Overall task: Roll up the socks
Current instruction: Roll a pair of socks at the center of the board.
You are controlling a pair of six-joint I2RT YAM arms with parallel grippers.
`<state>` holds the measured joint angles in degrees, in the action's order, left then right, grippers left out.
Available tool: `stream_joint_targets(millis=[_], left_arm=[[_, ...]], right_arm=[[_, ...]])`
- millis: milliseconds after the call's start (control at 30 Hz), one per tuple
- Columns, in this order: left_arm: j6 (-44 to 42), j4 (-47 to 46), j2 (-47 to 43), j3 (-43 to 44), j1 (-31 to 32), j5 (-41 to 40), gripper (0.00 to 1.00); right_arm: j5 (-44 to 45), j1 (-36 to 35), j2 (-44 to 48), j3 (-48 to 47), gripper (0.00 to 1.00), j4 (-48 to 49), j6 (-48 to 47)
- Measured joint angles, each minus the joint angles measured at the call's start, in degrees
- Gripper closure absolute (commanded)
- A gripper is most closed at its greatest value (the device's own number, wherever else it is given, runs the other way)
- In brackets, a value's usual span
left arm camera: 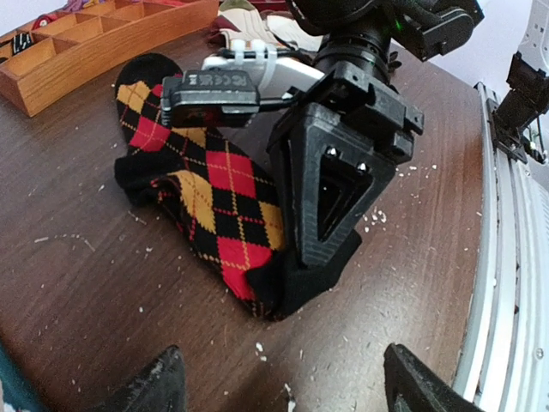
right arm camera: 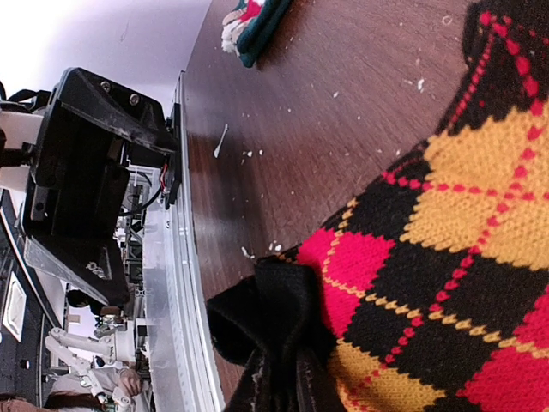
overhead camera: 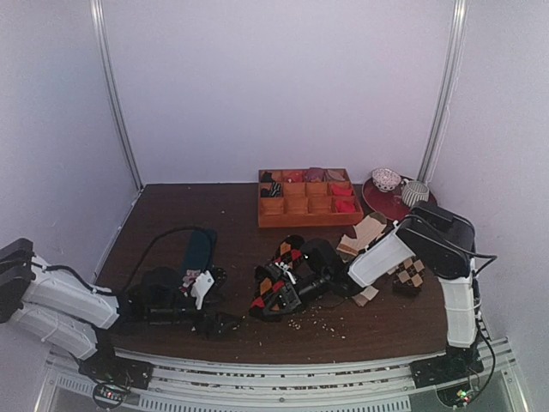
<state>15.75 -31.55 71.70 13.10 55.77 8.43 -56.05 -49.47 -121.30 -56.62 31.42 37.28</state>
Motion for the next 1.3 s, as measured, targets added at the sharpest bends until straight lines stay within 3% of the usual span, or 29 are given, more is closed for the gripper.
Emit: stream_joint_targets(millis=[100,267,467,700,833,933,1300], left_arm=[[-2.1,-2.1,5.9,2.9,0.5,0.4,0.24],[-5.7,-4.9,12.7,7.1,0.6,2.1,0.45],[-8.8,-9.2,21.1,9.9,0.6,6.2,0.48],[-9.9,-12.2,27.3,11.0,0.6,11.0,0.44],[-10.1,-13.1,28.0,11.2,0.6,12.0,0.51],[-10.3,-13.4,28.1,11.6,0.6,12.2,0.63],[-10.7,-15.4,31.1,12.6,0.6,12.5,0.63]], right_arm=[[-0.2,0.0,0.0,-0.1,0.89,-0.8,0.5],[-0.4,0.0,0.2,-0.2,0.89,-2.4,0.2],[-0.7,0.0,0.2,-0.6,0.89,-4.4,-1.2],[-1.0,0.0,0.2,-1.2,0.89,-6.2,-2.9],[-1.2,0.0,0.3,-1.2,0.89,-6.9,-3.7],[-1.4,0.0,0.3,-1.2,0.89,-7.3,-4.1],[-1.8,0.0,0.3,-1.6,0.89,-8.6,-5.0]])
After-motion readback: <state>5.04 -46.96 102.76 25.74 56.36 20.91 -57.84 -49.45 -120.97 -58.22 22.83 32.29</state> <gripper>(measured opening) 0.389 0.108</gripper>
